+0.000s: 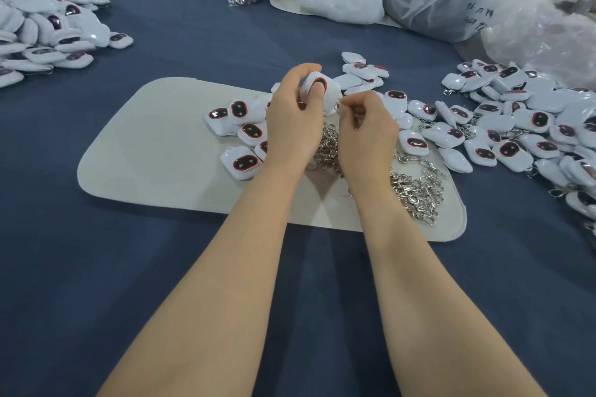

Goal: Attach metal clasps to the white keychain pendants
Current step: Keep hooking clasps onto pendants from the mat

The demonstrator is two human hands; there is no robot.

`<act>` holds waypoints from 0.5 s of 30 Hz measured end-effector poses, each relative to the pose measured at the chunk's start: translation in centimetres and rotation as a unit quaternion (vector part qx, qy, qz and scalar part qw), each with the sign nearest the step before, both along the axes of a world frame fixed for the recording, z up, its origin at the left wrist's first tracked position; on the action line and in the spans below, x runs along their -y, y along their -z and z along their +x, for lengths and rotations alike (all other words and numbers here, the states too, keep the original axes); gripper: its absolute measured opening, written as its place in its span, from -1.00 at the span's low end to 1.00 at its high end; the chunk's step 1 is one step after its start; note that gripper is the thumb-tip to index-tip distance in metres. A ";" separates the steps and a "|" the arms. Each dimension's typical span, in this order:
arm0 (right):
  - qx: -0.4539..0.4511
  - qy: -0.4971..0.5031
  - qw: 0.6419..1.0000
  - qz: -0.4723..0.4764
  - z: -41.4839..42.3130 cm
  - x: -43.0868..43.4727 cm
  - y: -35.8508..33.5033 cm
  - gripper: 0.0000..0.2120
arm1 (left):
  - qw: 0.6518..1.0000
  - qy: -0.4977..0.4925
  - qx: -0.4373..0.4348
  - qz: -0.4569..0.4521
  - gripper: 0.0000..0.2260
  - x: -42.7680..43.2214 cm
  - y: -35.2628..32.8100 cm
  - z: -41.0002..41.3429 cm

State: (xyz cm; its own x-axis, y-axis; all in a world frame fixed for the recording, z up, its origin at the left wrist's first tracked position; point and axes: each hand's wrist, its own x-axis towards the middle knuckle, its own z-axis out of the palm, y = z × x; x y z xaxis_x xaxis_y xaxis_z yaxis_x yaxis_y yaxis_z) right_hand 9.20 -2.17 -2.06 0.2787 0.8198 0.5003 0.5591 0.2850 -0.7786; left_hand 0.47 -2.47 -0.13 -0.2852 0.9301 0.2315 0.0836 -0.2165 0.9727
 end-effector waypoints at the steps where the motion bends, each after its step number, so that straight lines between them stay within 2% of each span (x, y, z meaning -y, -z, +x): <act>1: -0.001 -0.002 1.000 -0.004 0.0 0.1 0.0 -0.85 | 1.000 -0.003 -0.006 -0.002 -0.81 0.0 0.0 0.0; 5: -0.006 -0.026 0.999 -0.025 -0.1 0.1 -0.5 -0.81 | 0.999 -0.021 -0.034 -0.024 -0.76 0.0 0.0 -0.1; 10: 0.033 -0.053 0.994 -0.094 0.2 -0.1 -0.9 -0.78 | 0.994 -0.012 -0.102 -0.037 -0.70 0.3 0.2 0.1; 13: -0.052 -0.075 0.987 -0.130 0.7 -0.1 -1.1 -0.82 | 0.995 -0.017 -0.091 -0.040 -0.64 0.2 0.3 0.2; 15: -0.174 -0.066 0.973 -0.139 0.7 -0.1 -1.2 -0.82 | 0.996 -0.016 -0.072 -0.048 -0.63 0.0 0.3 0.2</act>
State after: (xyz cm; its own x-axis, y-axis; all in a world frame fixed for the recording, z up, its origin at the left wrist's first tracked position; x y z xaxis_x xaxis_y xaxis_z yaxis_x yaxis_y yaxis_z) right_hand 9.88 -2.04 -0.81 0.2752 0.9499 0.1484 0.2216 0.0876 -0.9712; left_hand 0.66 -2.50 -0.44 -0.2855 0.9408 0.1826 0.2297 -0.1178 0.9661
